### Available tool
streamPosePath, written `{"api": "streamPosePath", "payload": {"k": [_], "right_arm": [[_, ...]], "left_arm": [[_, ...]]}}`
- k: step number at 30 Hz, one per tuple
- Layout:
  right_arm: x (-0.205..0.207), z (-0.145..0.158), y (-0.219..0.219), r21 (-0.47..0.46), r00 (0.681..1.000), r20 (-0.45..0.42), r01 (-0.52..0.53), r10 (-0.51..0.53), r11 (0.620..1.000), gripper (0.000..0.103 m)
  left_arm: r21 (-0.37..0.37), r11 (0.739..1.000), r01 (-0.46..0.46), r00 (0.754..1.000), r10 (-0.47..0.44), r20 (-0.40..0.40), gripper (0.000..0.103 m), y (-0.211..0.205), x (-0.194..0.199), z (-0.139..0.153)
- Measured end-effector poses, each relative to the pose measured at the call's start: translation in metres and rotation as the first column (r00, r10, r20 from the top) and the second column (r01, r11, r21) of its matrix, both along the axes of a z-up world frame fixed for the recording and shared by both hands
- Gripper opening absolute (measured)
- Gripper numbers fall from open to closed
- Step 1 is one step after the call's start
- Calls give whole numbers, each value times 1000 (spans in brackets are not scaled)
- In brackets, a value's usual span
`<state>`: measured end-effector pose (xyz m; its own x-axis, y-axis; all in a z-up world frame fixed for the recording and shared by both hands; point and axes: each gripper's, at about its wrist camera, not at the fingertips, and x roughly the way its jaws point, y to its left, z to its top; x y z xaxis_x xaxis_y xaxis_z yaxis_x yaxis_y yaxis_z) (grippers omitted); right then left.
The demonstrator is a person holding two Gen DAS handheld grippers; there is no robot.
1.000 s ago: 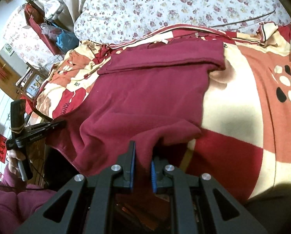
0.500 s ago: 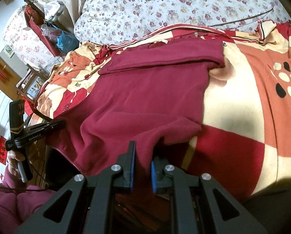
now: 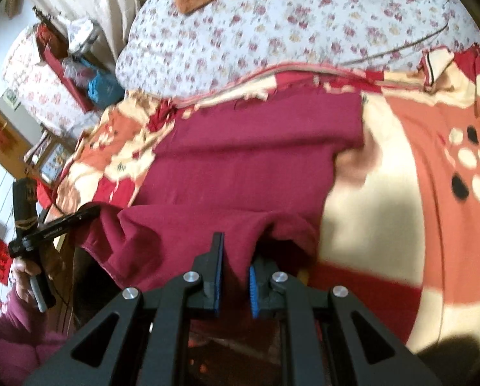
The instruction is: Fold small clothes
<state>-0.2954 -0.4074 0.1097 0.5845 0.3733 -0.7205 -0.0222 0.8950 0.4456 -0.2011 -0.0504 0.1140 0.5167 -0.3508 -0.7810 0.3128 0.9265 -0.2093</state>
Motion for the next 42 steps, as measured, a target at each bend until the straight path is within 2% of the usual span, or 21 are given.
{"api": "streamPosePath", "payload": {"k": [6, 11, 13, 17, 20, 28, 31, 33, 36, 38, 39, 40, 42], "right_arm": [[57, 11, -18, -19, 996, 45, 74, -74, 997, 13], [111, 11, -30, -76, 992, 43, 118, -115, 990, 13], [132, 6, -40, -58, 990, 21, 139, -138, 989, 13], [168, -11, -52, -65, 986, -22, 163, -165, 984, 13], [191, -26, -58, -70, 983, -58, 170, -174, 983, 13], [224, -46, -70, -38, 979, -83, 186, -189, 982, 13], [234, -59, -76, -14, 969, -127, 210, -210, 978, 13], [237, -66, -76, -17, 965, -156, 211, -211, 977, 16], [230, -60, -74, -18, 971, -131, 199, -200, 980, 27], [221, -50, -72, -28, 974, -107, 196, -198, 980, 46], [215, -44, -73, -43, 974, -90, 205, -208, 978, 52], [210, -38, -73, -60, 973, -71, 215, -219, 975, 56], [196, -25, -75, -79, 975, -32, 218, -221, 973, 56]], "left_arm": [[-42, 998, -44, 998, 46, 51, 0, -11, 66, 12], [-13, 999, -41, 996, 42, 75, 0, -35, 121, 12], [-12, 999, -43, 997, 44, 61, 0, -42, 141, 7], [-12, 998, -60, 998, 59, -15, 0, -52, 184, -18], [9, 997, -77, 996, 77, -48, 0, -58, 203, -36], [-17, 996, -85, 994, 84, -75, 0, -59, 225, -50], [-27, 995, -94, 990, 91, -105, 0, -59, 234, -58], [-32, 995, -94, 989, 90, -120, 0, -59, 235, -60], [-39, 996, -78, 991, 73, -115, 0, -58, 233, -57], [-68, 995, -71, 991, 63, -115, 0, -54, 230, -51], [-84, 994, -69, 992, 59, -113, 1, -52, 229, -48], [-100, 993, -63, 993, 52, -108, 3, -50, 226, -43], [-122, 991, -50, 995, 39, -91, 14, -46, 219, -33]]}}
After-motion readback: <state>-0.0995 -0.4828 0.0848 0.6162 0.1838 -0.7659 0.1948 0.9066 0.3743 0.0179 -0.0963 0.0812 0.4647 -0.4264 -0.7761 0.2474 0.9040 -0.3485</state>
